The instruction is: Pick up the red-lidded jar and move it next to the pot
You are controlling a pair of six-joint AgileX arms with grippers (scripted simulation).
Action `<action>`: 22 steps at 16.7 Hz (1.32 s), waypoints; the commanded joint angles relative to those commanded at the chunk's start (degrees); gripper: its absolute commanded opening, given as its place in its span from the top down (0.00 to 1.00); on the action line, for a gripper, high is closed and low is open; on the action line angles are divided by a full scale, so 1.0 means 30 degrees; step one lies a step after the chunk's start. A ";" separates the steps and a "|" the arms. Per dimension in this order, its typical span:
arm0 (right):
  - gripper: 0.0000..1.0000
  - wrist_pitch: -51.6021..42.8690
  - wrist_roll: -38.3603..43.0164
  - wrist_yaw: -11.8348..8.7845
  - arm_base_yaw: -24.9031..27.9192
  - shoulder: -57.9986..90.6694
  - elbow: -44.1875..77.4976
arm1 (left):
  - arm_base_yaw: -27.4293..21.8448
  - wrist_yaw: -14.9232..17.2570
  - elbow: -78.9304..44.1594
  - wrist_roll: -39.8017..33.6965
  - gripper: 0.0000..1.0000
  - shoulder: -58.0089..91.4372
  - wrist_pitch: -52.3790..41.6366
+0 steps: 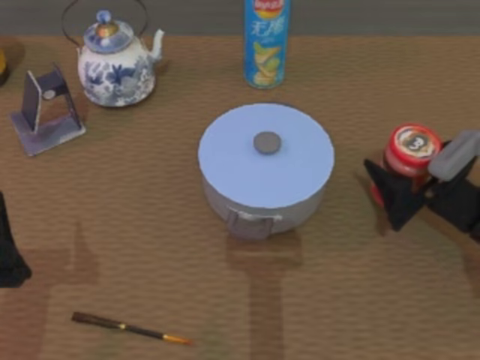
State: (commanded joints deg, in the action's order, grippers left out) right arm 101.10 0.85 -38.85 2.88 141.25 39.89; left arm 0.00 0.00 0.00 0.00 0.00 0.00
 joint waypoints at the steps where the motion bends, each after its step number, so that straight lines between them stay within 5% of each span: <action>1: 1.00 0.0009 -0.0008 0.0175 0.0201 0.0113 0.0267 | 0.0000 0.0000 0.0000 0.0000 0.00 0.0000 0.0000; 5: 1.00 0.0013 -0.0011 0.0249 0.0285 0.0160 0.0379 | 0.0000 0.0000 0.0000 0.0000 0.00 0.0000 0.0000; 18: 0.02 0.0013 -0.0011 0.0249 0.0285 0.0160 0.0379 | 0.0000 0.0000 0.0000 0.0000 0.00 0.0000 0.0000; 22: 0.00 0.0013 -0.0011 0.0249 0.0285 0.0160 0.0379 | 0.0000 0.0000 0.0000 0.0000 0.00 0.0000 0.0000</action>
State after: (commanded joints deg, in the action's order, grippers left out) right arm 101.14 0.81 -38.11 3.74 141.73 41.03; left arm 0.00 0.00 0.00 0.00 0.00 0.00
